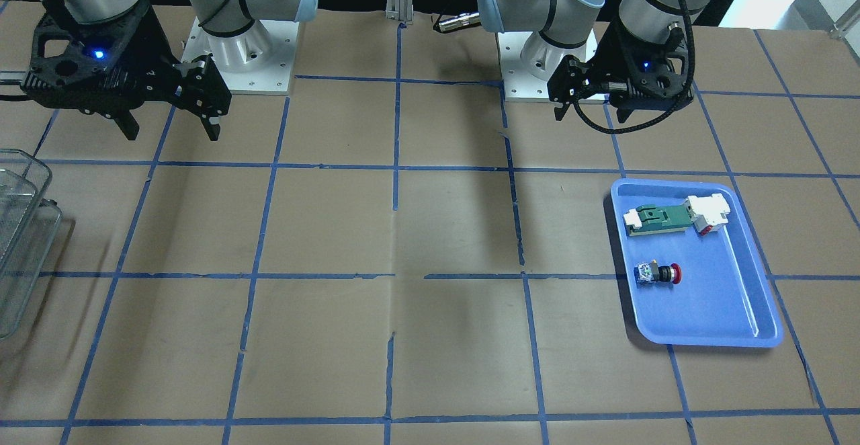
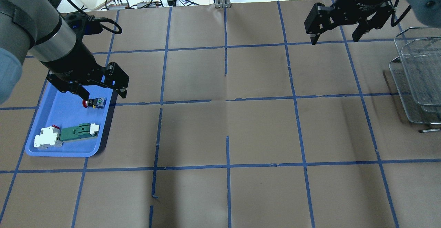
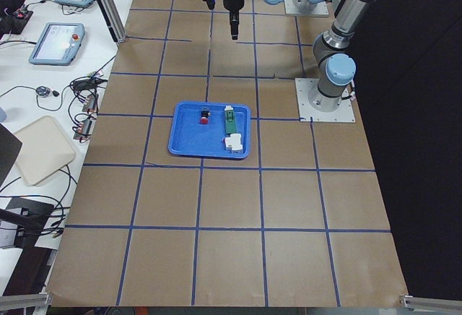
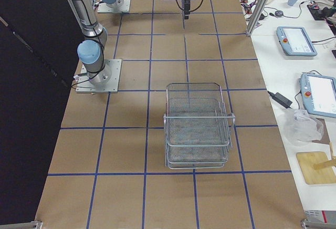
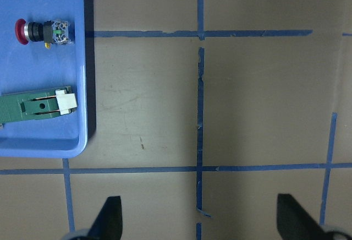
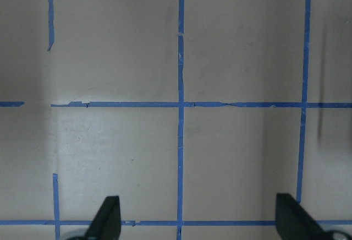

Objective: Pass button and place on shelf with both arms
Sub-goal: 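Raise the left gripper and move it back from the blue tray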

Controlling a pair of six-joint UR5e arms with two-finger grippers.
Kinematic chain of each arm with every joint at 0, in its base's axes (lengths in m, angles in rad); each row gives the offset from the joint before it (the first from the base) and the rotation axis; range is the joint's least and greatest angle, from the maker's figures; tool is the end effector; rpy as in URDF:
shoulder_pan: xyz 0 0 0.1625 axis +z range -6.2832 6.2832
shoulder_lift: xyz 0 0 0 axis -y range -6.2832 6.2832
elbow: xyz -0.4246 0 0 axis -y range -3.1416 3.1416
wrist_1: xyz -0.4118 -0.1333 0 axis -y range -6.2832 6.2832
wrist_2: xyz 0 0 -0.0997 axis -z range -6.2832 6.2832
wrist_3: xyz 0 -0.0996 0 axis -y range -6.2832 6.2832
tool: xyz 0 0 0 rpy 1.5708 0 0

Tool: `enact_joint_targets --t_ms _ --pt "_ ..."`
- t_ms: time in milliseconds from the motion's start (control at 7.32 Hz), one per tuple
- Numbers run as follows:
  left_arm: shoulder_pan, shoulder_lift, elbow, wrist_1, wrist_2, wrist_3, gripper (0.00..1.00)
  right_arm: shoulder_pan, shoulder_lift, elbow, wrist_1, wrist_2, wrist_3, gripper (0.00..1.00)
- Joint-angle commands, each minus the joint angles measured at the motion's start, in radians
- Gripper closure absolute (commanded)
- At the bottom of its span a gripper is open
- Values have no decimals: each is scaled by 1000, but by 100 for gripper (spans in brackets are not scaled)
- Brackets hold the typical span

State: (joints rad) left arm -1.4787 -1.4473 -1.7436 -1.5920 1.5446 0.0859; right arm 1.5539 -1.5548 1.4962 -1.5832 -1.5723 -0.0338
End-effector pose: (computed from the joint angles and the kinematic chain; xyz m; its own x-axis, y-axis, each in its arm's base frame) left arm -0.0938 -0.4620 0.4572 -0.9995 -0.0082 0.0321 -0.0060 0.9977 0.0679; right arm 0.1243 -0.5266 0.5189 -0.9999 -0.0167 0.0039 -0.0169 0.9973 -0.0709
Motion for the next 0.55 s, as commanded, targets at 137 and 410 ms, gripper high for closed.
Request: enact_joint_targets --t_ms 137,410 --pt "2 2 7 0 3 0 0 0 1 1 -3 0 0 0" --pt "2 4 6 -2 -4 -2 0 0 -2 5 -3 0 0 0"
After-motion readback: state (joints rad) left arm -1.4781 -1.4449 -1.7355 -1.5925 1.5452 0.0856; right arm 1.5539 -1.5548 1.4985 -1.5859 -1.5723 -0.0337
